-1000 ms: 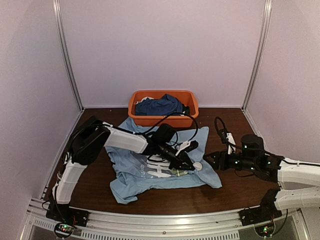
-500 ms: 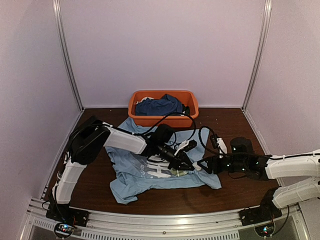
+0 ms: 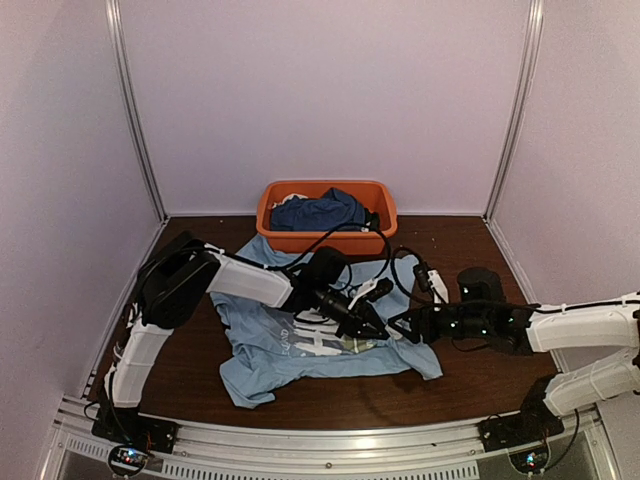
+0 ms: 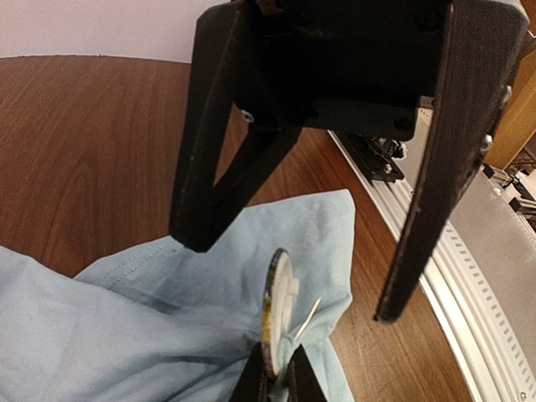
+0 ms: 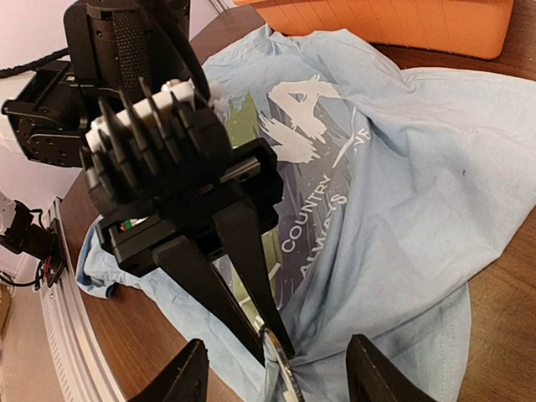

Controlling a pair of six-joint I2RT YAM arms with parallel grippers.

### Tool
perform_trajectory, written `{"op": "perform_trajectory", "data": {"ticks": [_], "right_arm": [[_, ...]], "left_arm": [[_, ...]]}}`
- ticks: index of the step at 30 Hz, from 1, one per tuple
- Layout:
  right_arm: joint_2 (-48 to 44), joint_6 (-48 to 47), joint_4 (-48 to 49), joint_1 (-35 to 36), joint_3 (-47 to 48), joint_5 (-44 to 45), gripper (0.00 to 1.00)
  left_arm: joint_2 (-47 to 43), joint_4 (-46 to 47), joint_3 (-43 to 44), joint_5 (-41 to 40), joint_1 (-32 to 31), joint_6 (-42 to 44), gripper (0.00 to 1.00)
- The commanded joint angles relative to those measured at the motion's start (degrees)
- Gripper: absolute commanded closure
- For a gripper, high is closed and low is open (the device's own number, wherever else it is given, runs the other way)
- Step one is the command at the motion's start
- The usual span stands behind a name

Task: Pin the brooch onto the clothing
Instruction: Pin the brooch onto the flattened clothing.

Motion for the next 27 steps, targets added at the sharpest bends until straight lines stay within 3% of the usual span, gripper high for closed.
{"op": "perform_trajectory", "data": {"ticks": [1, 3, 5, 6, 8, 10, 11, 15, 16, 20, 21, 25, 27], "right_arm": [[1.9, -1.4, -0.3, -0.4, 2.2, -2.3, 0.93], [2.6, -1.5, -0.3, -0.4, 2.3, -2.5, 0.97], [3.0, -1.2, -0.7, -0.6, 2.5, -2.5, 0.88], [3.1, -1.1, -0.8, -0.7, 2.6, -2.6, 0.76], [3.0, -0.4, -1.3, -0.9, 2.6, -2.6, 0.37], [2.1, 0.4, -1.5, -1.0, 1.9, -1.7, 0.06], [1.6, 0.6, -1.4, -1.0, 1.5, -1.2, 0.01], [0.2, 0.7, -0.7, -1.6, 0.7, -1.9, 0.04], [0.6, 0.8, -0.7, -1.7, 0.9, -2.6, 0.12], [3.6, 0.9, -0.2, -2.0, 2.1, -5.9, 0.65], [4.3, 1.1, -0.1, -2.0, 2.2, -6.4, 0.74], [5.5, 1.3, 1.0, -2.1, 2.2, -7.3, 0.69], [5.5, 1.1, 1.0, -2.2, 2.2, -7.2, 0.73]], "left_arm": [[-2.4, 2.1, -0.8, 2.1, 0.5, -0.5, 1.00], [-2.4, 2.1, -0.8, 2.1, 0.5, -0.5, 1.00], [-2.4, 2.2, -0.9, 2.2, 0.5, -0.6, 1.00], [-2.4, 2.4, -1.0, 2.2, 0.6, -0.7, 1.00], [-2.5, 2.7, -1.1, 2.3, 0.6, -0.8, 1.00], [-2.5, 2.9, -1.3, 2.4, 0.6, -1.0, 1.00], [-2.5, 3.1, -1.3, 2.3, 0.7, -1.0, 1.00], [-2.6, 3.9, -1.6, 2.6, 0.7, -1.6, 1.00], [-2.6, 4.1, -1.6, 2.7, 0.8, -1.7, 1.00], [-2.7, 4.9, -1.8, 3.1, 0.9, -2.4, 1.00], [-2.8, 5.0, -1.8, 3.2, 0.9, -2.4, 1.00], [-3.0, 5.5, -2.4, 3.3, 1.0, -2.6, 1.00], [-3.1, 5.9, -2.6, 3.4, 1.1, -2.9, 1.00]]}}
